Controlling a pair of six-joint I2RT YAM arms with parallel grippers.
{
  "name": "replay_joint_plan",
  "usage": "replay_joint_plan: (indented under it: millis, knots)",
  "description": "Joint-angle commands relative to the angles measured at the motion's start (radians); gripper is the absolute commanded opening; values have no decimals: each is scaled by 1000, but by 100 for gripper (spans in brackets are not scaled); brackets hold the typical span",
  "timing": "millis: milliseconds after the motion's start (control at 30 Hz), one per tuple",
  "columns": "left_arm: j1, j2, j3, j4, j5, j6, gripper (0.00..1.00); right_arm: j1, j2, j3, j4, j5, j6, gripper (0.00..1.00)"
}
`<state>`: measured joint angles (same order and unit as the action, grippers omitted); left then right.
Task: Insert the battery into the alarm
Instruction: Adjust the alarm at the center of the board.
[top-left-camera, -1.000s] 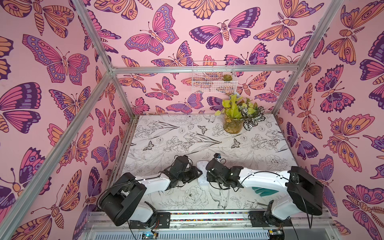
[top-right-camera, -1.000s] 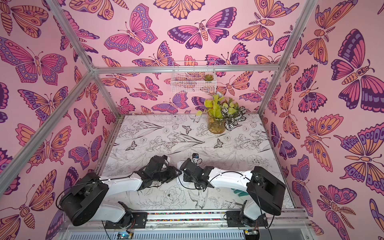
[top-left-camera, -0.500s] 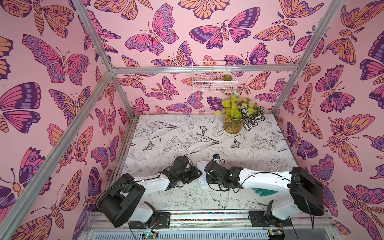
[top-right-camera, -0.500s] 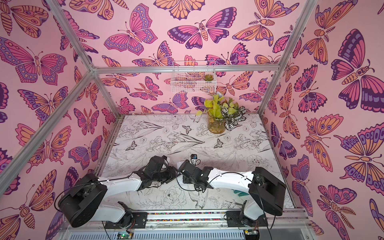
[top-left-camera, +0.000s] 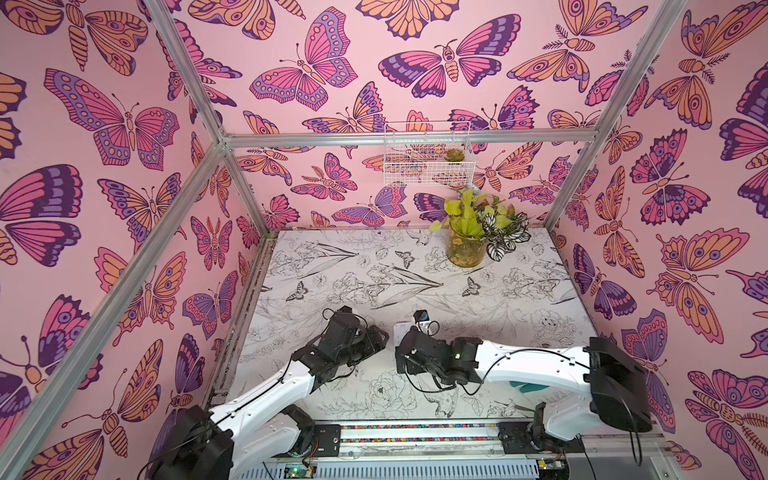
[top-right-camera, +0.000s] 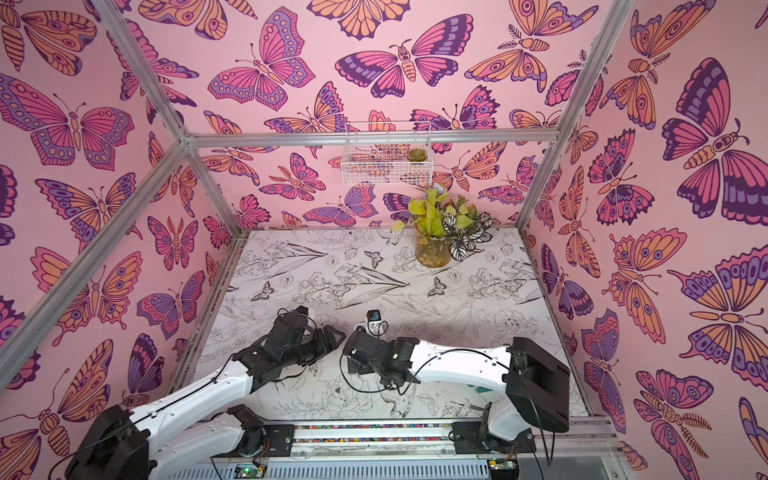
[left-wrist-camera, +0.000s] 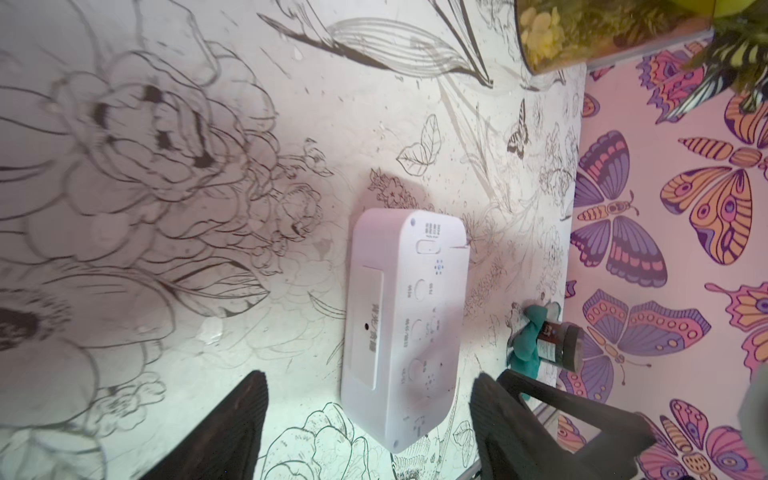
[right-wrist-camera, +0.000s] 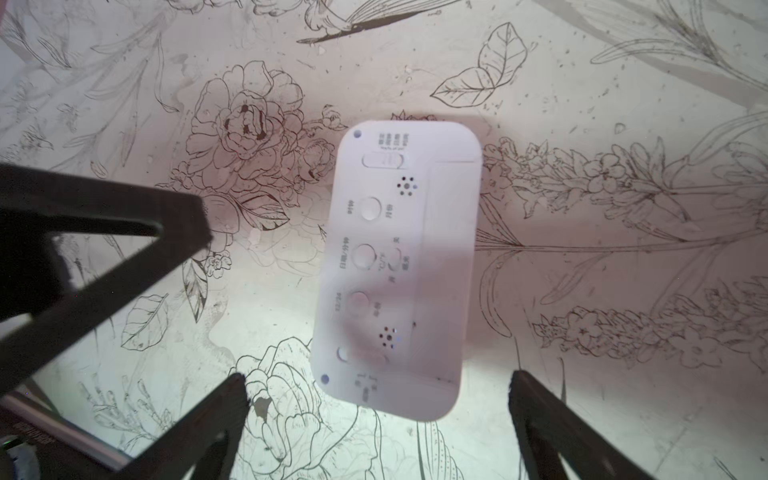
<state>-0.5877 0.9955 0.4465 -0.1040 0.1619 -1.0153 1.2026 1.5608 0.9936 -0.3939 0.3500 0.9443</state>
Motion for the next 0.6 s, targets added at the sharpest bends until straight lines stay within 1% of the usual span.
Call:
replay_joint_plan:
  millis: [0,100,233,567]
  knots:
    - [17,-75,-38,-113,-87,-22,82,14,77,61,-48,23,-15,99]
    - [23,-134,-59,-137,-105,-36,83,16,142,110,-82,31,-10,99]
    - [26,-180,-74,-158,-113,-45,84,20,202,166,-175,77,22,99]
    - [28,-172,-83,-152,-111,-55,84,24,214,165,-216,115,62,99]
